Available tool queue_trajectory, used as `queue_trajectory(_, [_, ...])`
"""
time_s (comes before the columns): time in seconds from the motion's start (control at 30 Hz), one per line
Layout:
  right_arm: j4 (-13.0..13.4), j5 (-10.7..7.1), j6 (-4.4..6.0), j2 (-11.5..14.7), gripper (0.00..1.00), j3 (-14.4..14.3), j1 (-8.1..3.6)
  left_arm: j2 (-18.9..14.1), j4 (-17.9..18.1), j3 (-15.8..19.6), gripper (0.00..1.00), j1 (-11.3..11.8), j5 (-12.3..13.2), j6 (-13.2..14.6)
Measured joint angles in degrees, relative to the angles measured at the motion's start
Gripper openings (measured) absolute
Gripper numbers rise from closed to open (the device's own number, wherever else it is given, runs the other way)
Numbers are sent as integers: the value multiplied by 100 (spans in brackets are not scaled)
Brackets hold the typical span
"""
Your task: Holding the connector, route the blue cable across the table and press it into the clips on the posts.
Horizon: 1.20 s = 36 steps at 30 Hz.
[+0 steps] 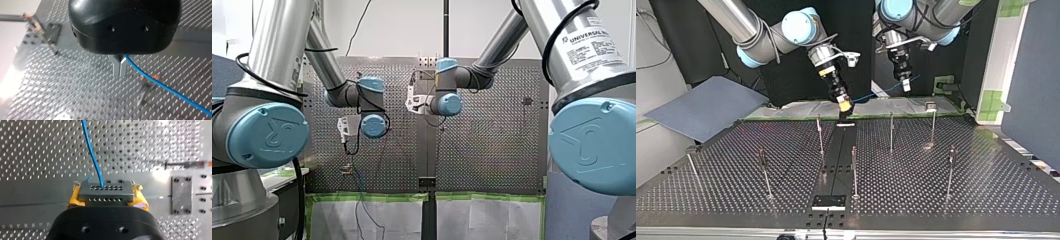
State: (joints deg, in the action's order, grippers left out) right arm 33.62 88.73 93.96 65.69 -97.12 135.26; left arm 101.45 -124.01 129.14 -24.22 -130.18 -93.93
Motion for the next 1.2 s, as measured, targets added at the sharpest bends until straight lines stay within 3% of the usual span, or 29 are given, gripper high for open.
queue_trajectory(0.17, [-305,-73,43,19,0,125,45,-300,-297,-72,0,64,-287,-1])
queue_trajectory(0.33, [-451,-89,115,5,0,233,64,-619,-617,-154,0,133,-400,-22])
queue_trajectory(0.47, [-599,-107,168,-4,0,403,77,-858,-797,-256,0,220,-407,-41])
queue_trajectory(0.77, [-1075,-324,240,-44,0,887,114,-1343,-1106,-533,0,417,-344,-28])
queue_trajectory(1.03, [-1450,-431,379,-148,0,1315,181,-1819,-1273,-738,0,634,-278,0])
queue_trajectory(1.2, [-1706,-493,399,-271,0,1622,213,-1800,-1342,-894,0,747,-194,23])
